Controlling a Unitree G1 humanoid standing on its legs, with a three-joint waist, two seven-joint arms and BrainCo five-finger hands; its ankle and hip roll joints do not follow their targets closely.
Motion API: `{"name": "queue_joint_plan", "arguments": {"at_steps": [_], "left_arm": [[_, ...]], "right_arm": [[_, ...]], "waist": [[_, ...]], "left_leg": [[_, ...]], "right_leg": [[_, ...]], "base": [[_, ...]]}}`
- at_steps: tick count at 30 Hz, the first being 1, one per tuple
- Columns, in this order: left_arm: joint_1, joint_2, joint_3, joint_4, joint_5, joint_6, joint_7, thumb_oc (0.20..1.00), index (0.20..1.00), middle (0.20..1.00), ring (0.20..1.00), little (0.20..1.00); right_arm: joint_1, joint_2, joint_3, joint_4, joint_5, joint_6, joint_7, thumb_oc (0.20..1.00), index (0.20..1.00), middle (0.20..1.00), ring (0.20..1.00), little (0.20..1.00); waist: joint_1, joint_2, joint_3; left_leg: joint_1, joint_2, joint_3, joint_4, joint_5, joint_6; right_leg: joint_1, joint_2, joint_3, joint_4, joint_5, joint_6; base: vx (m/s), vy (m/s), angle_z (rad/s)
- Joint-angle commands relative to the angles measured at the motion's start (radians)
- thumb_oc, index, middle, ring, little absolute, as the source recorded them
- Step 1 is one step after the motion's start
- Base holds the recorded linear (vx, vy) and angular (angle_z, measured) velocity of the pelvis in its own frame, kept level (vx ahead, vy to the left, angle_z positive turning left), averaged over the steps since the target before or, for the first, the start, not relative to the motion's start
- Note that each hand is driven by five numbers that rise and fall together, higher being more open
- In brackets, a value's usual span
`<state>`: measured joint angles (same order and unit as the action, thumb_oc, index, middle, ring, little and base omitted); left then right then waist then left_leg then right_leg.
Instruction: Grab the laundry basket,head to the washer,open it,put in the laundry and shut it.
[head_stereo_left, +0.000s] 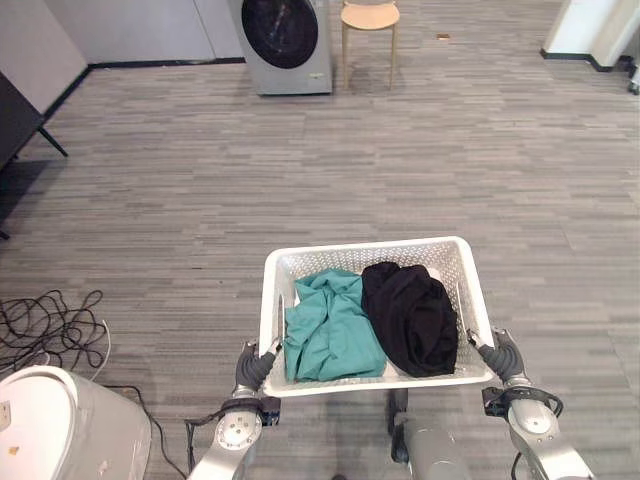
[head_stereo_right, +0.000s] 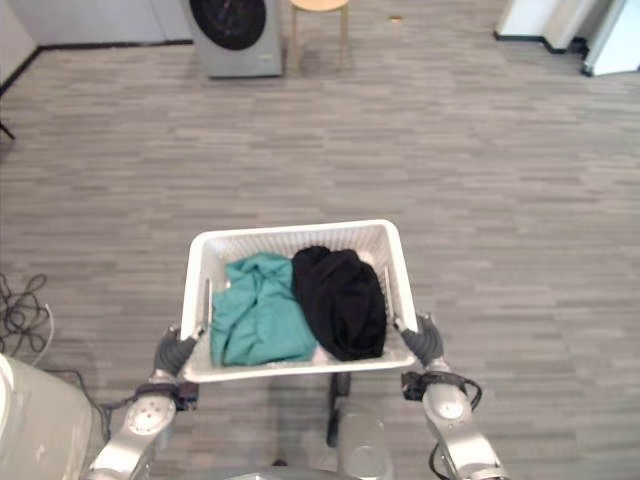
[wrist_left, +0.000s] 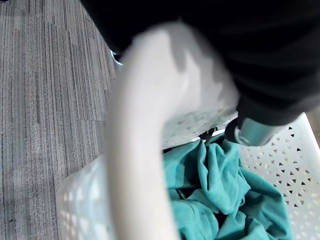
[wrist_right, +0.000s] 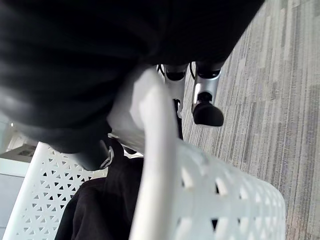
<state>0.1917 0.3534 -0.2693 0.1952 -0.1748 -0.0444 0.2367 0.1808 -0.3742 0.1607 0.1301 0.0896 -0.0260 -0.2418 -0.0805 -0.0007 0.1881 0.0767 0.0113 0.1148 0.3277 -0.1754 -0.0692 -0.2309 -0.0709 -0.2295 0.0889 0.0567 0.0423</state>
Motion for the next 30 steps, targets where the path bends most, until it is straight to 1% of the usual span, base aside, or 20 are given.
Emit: {"name": "queue_joint_plan", "arguments": {"at_steps": [1,2,3,4,5,6,8,9,10,16,17,19,20,21,23,24,26,27,28,30], "left_arm": [[-0.046,0.004,0.038,-0.097,-0.058,-0.107,-0.061,0.2,0.2,0.2,0.2,0.2],[-0.048,0.003,0.035,-0.099,-0.064,-0.106,-0.056,0.2,0.2,0.2,0.2,0.2],[-0.05,-0.005,0.034,-0.098,-0.076,-0.105,-0.053,0.2,0.2,0.2,0.2,0.2],[-0.051,-0.005,0.034,-0.098,-0.076,-0.105,-0.053,0.2,0.2,0.2,0.2,0.2],[-0.048,-0.009,0.033,-0.099,-0.077,-0.104,-0.05,0.2,0.2,0.2,0.2,0.2],[-0.04,-0.012,0.037,-0.102,-0.073,-0.103,-0.051,0.2,0.2,0.2,0.2,0.2],[-0.034,-0.013,0.042,-0.105,-0.071,-0.098,-0.053,0.2,0.2,0.2,0.2,0.2],[-0.02,-0.02,0.056,-0.108,-0.064,-0.092,-0.054,0.2,0.2,0.2,0.2,0.2],[-0.016,-0.023,0.06,-0.11,-0.064,-0.092,-0.054,0.2,0.2,0.2,0.2,0.2],[-0.005,-0.022,0.076,-0.112,-0.057,-0.087,-0.068,0.2,0.2,0.2,0.2,0.2],[-0.007,-0.011,0.074,-0.107,-0.052,-0.085,-0.067,0.2,0.2,0.2,0.2,0.2],[-0.01,-0.006,0.072,-0.103,-0.055,-0.085,-0.067,0.2,0.2,0.2,0.2,0.2],[-0.017,0.011,0.068,-0.104,-0.051,-0.079,-0.064,0.2,0.2,0.2,0.2,0.2],[-0.017,0.011,0.068,-0.104,-0.051,-0.079,-0.064,0.2,0.2,0.2,0.2,0.2],[-0.024,0.027,0.066,-0.104,-0.043,-0.077,-0.059,0.2,0.2,0.2,0.2,0.2],[-0.034,0.038,0.069,-0.104,-0.041,-0.079,-0.051,0.2,0.2,0.2,0.2,0.2],[-0.035,0.038,0.07,-0.107,-0.043,-0.08,-0.05,0.2,0.2,0.2,0.2,0.2],[-0.029,0.04,0.072,-0.113,-0.047,-0.085,-0.06,0.2,0.2,0.2,0.2,0.2],[-0.028,0.039,0.072,-0.113,-0.047,-0.084,-0.061,0.2,0.2,0.2,0.2,0.2],[-0.012,0.031,0.083,-0.117,-0.048,-0.086,-0.068,0.2,0.2,0.2,0.2,0.2]], "right_arm": [[-0.067,-0.008,-0.046,-0.167,0.13,-0.145,0.065,0.2,0.2,0.2,0.2,0.2],[-0.066,-0.015,-0.052,-0.168,0.13,-0.142,0.056,0.2,0.2,0.2,0.2,0.2],[-0.067,-0.024,-0.055,-0.171,0.129,-0.13,0.048,0.2,0.2,0.2,0.2,0.2],[-0.068,-0.024,-0.055,-0.171,0.129,-0.13,0.048,0.2,0.2,0.2,0.2,0.2],[-0.065,-0.024,-0.058,-0.172,0.133,-0.13,0.047,0.2,0.2,0.2,0.2,0.2],[-0.058,-0.025,-0.062,-0.172,0.133,-0.132,0.046,0.2,0.2,0.2,0.2,0.2],[-0.057,-0.025,-0.061,-0.169,0.132,-0.128,0.046,0.2,0.2,0.2,0.2,0.2],[-0.055,-0.022,-0.057,-0.158,0.123,-0.124,0.049,0.2,0.2,0.2,0.2,0.2],[-0.056,-0.019,-0.059,-0.152,0.12,-0.121,0.045,0.2,0.2,0.2,0.2,0.2],[-0.06,-0.009,-0.058,-0.144,0.104,-0.118,0.062,0.2,0.2,0.2,0.2,0.2],[-0.055,0.0,-0.053,-0.14,0.102,-0.117,0.068,0.2,0.2,0.2,0.2,0.2],[-0.055,0.008,-0.05,-0.138,0.101,-0.117,0.07,0.2,0.2,0.2,0.2,0.2],[-0.051,0.021,-0.044,-0.141,0.094,-0.121,0.084,0.2,0.2,0.2,0.2,0.2],[-0.051,0.021,-0.044,-0.141,0.094,-0.121,0.084,0.2,0.2,0.2,0.2,0.2],[-0.049,0.029,-0.037,-0.145,0.085,-0.125,0.087,0.2,0.2,0.2,0.2,0.2],[-0.051,0.036,-0.031,-0.145,0.075,-0.12,0.092,0.2,0.2,0.2,0.2,0.2],[-0.055,0.037,-0.026,-0.145,0.075,-0.118,0.094,0.2,0.2,0.2,0.2,0.2],[-0.055,0.028,-0.026,-0.143,0.074,-0.111,0.1,0.2,0.2,0.2,0.2,0.2],[-0.055,0.027,-0.026,-0.143,0.075,-0.111,0.1,0.2,0.2,0.2,0.2,0.2],[-0.056,0.023,-0.034,-0.141,0.092,-0.109,0.102,0.2,0.2,0.2,0.2,0.2]], "waist": [[-0.019,-0.018,-0.016],[-0.006,-0.027,-0.009],[0.018,-0.036,0.003],[0.018,-0.039,0.0],[0.032,-0.046,0.004],[0.048,-0.04,0.006],[0.062,-0.033,0.002],[0.09,-0.013,0.001],[0.102,-0.007,-0.001],[0.136,-0.004,-0.029],[0.14,-0.028,-0.046],[0.144,-0.038,-0.056],[0.136,-0.065,-0.055],[0.136,-0.065,-0.055],[0.123,-0.059,-0.05],[0.104,-0.035,-0.034],[0.094,-0.021,-0.026],[0.072,-0.002,-0.016],[0.068,-0.002,-0.014],[0.031,-0.008,0.004]], "left_leg": [[-0.049,0.108,0.021,0.187,0.242,-0.009],[-0.09,0.096,0.027,0.232,0.222,0.007],[-0.192,0.055,0.036,0.259,0.158,0.029],[-0.196,0.052,0.037,0.257,0.162,0.031],[-0.25,0.032,0.041,0.222,0.136,0.039],[-0.294,0.014,0.062,0.07,0.107,0.054],[-0.313,0.001,0.064,-0.05,0.145,0.056],[-0.332,-0.031,0.027,-0.222,0.228,0.044],[-0.361,-0.035,0.009,-0.268,0.247,0.038],[-0.38,-0.026,0.041,-0.348,0.313,0.045],[-0.389,-0.036,0.037,-0.274,0.313,0.063],[-0.386,-0.038,0.039,-0.251,0.293,0.072],[-0.342,-0.057,0.046,-0.226,0.238,0.104],[-0.342,-0.057,0.046,-0.226,0.238,0.104],[-0.277,-0.055,0.045,-0.229,0.196,0.129],[-0.176,-0.046,0.039,-0.263,0.157,0.147],[-0.144,-0.042,0.032,-0.277,0.149,0.148],[-0.07,-0.041,0.012,-0.309,0.126,0.141],[-0.063,-0.041,0.008,-0.312,0.123,0.14],[0.05,-0.055,-0.034,-0.335,0.061,0.119]], "right_leg": [[0.125,0.026,0.01,-0.057,-0.058,-0.004],[0.152,0.026,0.02,-0.066,-0.07,-0.012],[0.203,0.022,0.044,-0.087,-0.093,-0.009],[0.199,0.019,0.044,-0.087,-0.091,-0.008],[0.223,0.016,0.056,-0.1,-0.1,-0.002],[0.268,0.02,0.059,-0.113,-0.128,0.017],[0.297,0.031,0.072,-0.117,-0.144,0.021],[0.342,0.06,0.1,-0.11,-0.179,0.021],[0.363,0.073,0.115,-0.11,-0.191,0.019],[0.464,0.08,0.182,-0.082,-0.269,0.025],[0.472,0.043,0.187,-0.011,-0.252,0.049],[0.457,0.03,0.194,0.033,-0.221,0.066],[0.399,-0.01,0.212,0.223,-0.068,0.128],[0.399,-0.01,0.212,0.223,-0.068,0.128],[0.313,-0.014,0.222,0.388,0.063,0.163],[0.21,-0.048,0.166,0.474,0.061,0.139],[0.164,-0.054,0.129,0.459,0.037,0.122],[0.074,-0.034,0.084,0.376,-0.033,0.099],[0.081,-0.035,0.08,0.377,-0.039,0.099],[0.01,-0.002,0.044,0.123,-0.06,0.101]], "base": [[0.23,-0.174,0.08],[0.33,-0.143,-0.23],[0.33,-0.141,-0.26],[0.35,-0.089,-0.42],[0.44,-0.022,-0.35],[0.63,-0.012,-0.38],[0.48,0.022,-0.47],[0.45,0.011,-0.51],[0.47,0.011,-0.47],[0.52,0.078,-0.5],[0.57,0.153,-0.8],[0.51,0.163,-0.43],[0.48,0.17,-0.1],[0.43,0.155,-0.12],[0.43,0.142,-0.1],[0.47,0.152,-0.17],[0.51,0.122,0.12],[0.54,0.094,0.24],[0.77,0.034,0.08],[0.7,-0.051,0.21]]}}
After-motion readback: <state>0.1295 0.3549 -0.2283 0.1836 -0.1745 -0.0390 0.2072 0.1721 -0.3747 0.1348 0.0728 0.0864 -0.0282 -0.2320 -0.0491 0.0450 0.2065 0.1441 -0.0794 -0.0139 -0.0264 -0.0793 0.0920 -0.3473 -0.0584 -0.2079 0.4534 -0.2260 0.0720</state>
